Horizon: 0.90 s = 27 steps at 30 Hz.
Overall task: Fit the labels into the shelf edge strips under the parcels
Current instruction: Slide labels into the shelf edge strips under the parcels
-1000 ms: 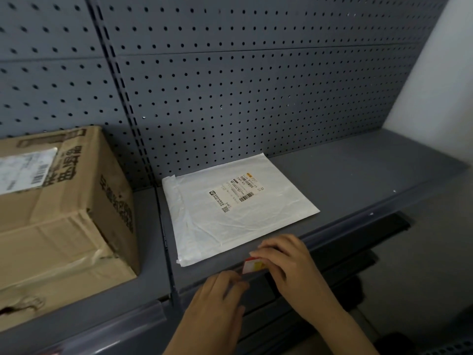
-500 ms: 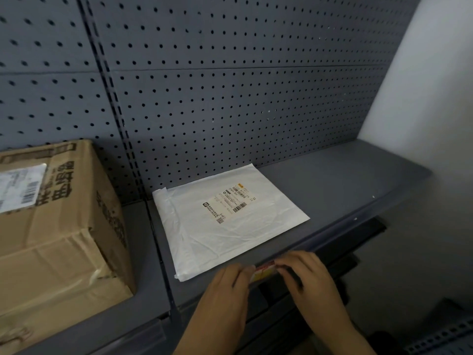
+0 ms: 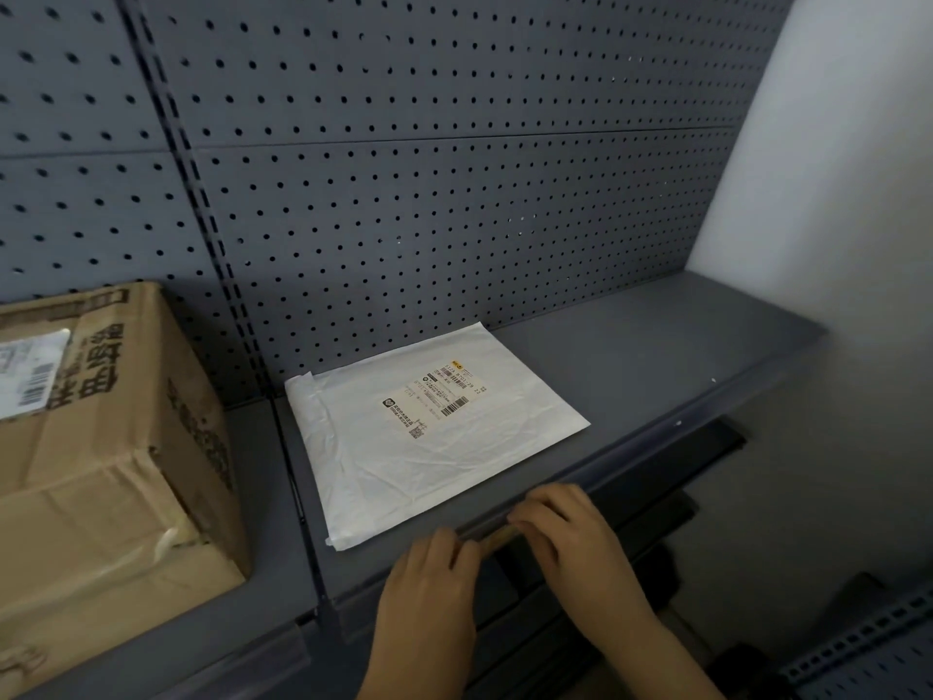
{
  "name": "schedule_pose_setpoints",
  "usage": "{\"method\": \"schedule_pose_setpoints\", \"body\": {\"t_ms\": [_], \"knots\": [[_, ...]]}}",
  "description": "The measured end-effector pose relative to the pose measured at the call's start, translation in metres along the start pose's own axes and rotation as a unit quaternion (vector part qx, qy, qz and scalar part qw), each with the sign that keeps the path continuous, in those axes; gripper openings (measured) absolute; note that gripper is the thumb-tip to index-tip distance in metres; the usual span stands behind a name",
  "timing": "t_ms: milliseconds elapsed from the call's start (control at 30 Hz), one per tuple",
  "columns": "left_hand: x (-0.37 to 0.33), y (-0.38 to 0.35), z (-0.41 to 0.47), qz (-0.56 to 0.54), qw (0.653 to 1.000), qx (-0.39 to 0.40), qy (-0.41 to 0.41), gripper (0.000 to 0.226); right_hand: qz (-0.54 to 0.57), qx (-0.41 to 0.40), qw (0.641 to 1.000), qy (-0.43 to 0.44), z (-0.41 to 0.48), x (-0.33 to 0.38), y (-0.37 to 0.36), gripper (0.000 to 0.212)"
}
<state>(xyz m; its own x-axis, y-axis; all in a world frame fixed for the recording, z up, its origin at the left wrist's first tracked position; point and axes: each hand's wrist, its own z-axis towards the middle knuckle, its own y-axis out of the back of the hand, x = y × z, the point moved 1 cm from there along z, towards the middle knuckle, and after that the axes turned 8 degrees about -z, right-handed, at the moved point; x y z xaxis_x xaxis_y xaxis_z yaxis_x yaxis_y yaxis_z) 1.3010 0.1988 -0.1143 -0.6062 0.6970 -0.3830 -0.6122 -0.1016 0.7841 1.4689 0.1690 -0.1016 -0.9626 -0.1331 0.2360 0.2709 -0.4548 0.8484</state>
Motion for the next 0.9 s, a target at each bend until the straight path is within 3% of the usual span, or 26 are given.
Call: {"method": "schedule_pose_setpoints", "body": {"t_ms": [233,333,433,500,733,800,900], "knots": [[-0.002,0.008,-0.013,-0.01,1.0,0.003,-0.02,0.073,-0.015,0.002,1.0,-0.02,-0.015,0.006,-0.001,0.039],[-0.005,0.029,-0.028,-0.011,0.999,-0.007,-0.043,0.049,-0.011,-0.015,0.998,-0.056,-0.023,0.018,0.0,0.043],[0.0,0.06,-0.058,0.02,0.999,0.001,-0.038,0.034,0.052,-0.051,0.997,-0.02,-0.03,0.046,-0.006,0.031],[0.012,0.088,-0.084,0.051,0.999,0.004,-0.011,0.032,0.094,-0.055,0.993,0.038,-0.039,0.073,-0.018,0.014],[0.073,0.202,-0.201,0.095,0.975,-0.066,0.188,0.027,0.179,0.016,0.964,0.195,-0.066,0.2,-0.051,0.031],[0.085,0.225,-0.211,0.076,0.966,-0.088,0.229,0.028,0.188,0.014,0.962,0.198,-0.059,0.231,-0.056,0.025],[0.101,0.242,-0.213,0.07,0.966,-0.122,0.218,0.026,0.175,0.006,0.973,0.151,-0.046,0.265,-0.062,0.013]]}}
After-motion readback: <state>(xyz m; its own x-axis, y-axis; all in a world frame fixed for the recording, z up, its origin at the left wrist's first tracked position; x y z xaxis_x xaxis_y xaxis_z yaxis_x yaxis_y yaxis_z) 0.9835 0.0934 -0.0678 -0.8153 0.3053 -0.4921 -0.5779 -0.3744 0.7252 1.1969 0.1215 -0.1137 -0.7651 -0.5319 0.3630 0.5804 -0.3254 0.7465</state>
